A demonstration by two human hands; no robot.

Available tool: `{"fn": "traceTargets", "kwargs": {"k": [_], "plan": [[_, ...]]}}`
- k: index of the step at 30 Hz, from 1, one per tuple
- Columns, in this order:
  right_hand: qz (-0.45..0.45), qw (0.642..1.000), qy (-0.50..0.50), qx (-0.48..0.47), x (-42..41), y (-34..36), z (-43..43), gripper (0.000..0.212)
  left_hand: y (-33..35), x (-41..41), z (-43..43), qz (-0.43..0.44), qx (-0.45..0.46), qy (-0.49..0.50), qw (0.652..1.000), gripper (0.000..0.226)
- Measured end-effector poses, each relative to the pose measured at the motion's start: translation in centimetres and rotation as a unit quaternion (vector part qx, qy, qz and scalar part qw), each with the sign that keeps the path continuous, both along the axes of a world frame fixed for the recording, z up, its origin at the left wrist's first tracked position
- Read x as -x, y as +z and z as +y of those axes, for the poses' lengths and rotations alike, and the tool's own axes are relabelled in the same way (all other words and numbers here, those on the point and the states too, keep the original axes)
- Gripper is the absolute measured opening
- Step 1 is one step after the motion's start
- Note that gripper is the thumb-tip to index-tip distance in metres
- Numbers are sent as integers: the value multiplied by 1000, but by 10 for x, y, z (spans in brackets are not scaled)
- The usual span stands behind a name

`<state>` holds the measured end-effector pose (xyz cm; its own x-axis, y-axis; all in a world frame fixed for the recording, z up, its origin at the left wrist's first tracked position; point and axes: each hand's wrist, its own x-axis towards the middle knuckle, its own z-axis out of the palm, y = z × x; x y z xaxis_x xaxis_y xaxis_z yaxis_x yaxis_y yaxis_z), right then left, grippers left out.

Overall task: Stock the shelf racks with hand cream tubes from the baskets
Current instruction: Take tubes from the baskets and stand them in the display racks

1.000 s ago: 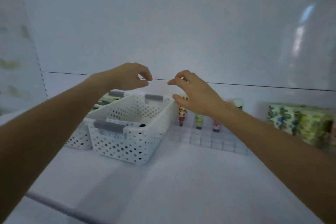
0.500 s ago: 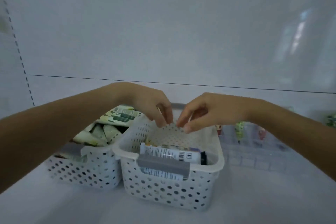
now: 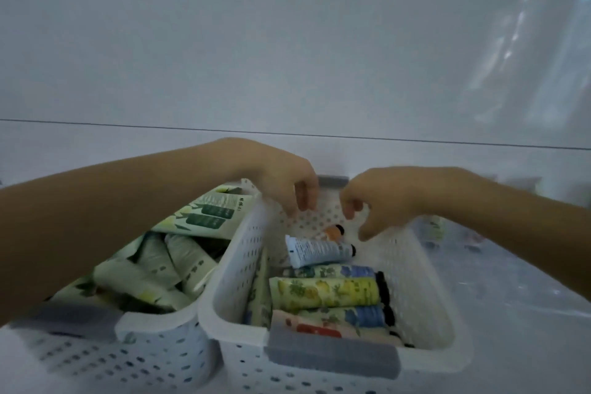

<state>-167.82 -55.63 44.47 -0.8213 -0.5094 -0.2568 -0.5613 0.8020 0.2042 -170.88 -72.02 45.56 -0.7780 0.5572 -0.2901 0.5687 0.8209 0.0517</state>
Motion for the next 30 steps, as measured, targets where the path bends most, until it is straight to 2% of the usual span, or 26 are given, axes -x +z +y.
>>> {"fn": "traceTargets", "kwargs": {"k": [2,5,7,11,16,19,21,23,26,28,30], "plan": [[-20,1000,-2,24,7,4,2,33,-3,3,6,-5,26,-3,1000,30],[-160,984,18,77,0,10,-4,28,-9,1,12,-63,39,-10,997,26],[-232,970,28,67,-8,7,-9,30,-14,-2,14,-107,19,-4,994,24],[-212,976,50,25,-15,-14,-16,37,-25,-3,20,-107,13,5,994,36],[-169,984,57,18,-15,-11,-12,29,-38,4,19,28,68,28,997,50],[-159,985,52,44,-13,-3,-2,27,-44,6,19,33,124,15,992,47],[-162,982,47,81,-10,2,6,26,-48,7,20,39,171,3,985,36],[-167,977,41,129,-8,7,15,25,-50,8,20,40,179,-1,983,31],[-184,950,45,249,-7,12,30,23,-35,4,17,14,75,14,997,30],[-203,911,43,358,-8,14,39,21,-14,2,13,14,12,26,1000,38],[-202,862,28,463,-7,12,45,24,9,2,5,53,-73,35,995,34]]}}
